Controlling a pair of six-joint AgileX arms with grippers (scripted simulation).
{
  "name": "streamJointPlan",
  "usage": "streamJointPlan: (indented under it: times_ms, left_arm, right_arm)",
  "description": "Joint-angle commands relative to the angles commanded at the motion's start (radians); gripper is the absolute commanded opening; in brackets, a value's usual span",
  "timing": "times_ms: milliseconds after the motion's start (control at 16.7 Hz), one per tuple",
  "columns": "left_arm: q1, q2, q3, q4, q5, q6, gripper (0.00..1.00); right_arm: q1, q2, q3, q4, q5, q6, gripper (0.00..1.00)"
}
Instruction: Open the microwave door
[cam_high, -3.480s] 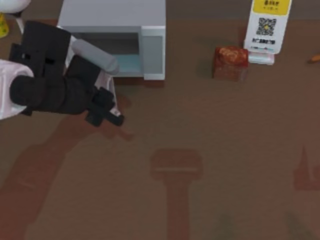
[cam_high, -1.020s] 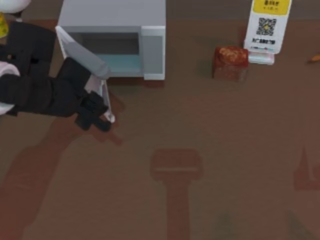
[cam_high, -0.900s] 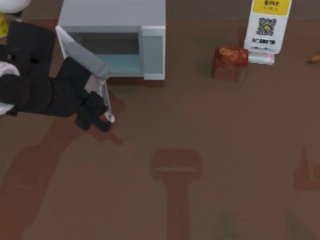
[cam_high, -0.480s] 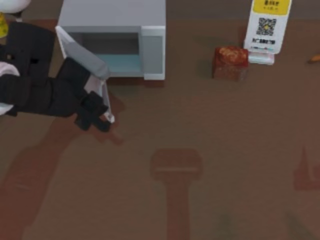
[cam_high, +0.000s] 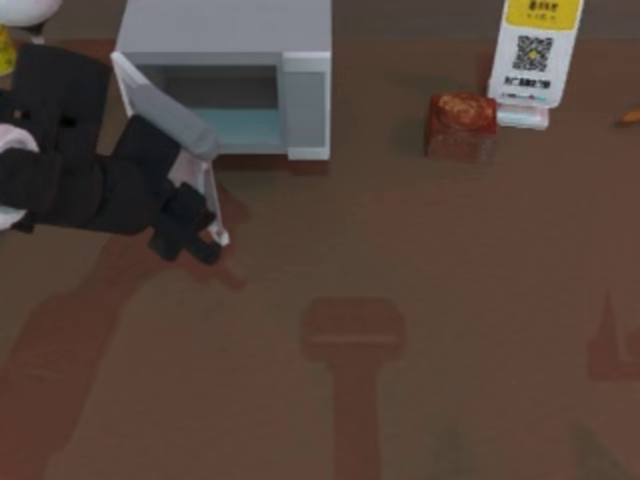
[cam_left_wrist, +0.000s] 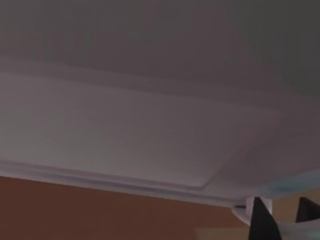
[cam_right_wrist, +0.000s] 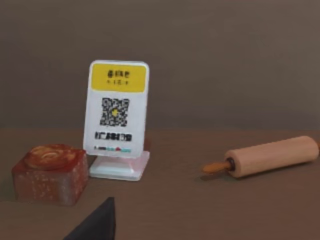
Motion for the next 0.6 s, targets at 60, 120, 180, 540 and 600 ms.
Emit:
streamJointPlan:
  times_ms: [60,120,180,540,600]
  left_arm:
    - [0.002,0.001,-0.001,-0.003,0.002,0.004,0.00]
    - [0.008,0.003,-0.004,-0.011,0.009,0.016,0.00]
    - [0.018,0.002,-0.003,-0.019,0.020,0.035,0.00]
    - [0.066,-0.005,0.002,-0.057,0.080,0.135,0.00]
    - [0.066,-0.005,0.002,-0.057,0.080,0.135,0.00]
  right_arm:
    - [0.000,0.000,0.000,0.000,0.000,0.000,1.00]
    - [0.000,0.000,0.000,0.000,0.000,0.000,1.00]
    - [0.000,0.000,0.000,0.000,0.000,0.000,1.00]
    - [0.000,0.000,0.000,0.000,0.000,0.000,1.00]
    - [0.000,0.000,0.000,0.000,0.000,0.000,1.00]
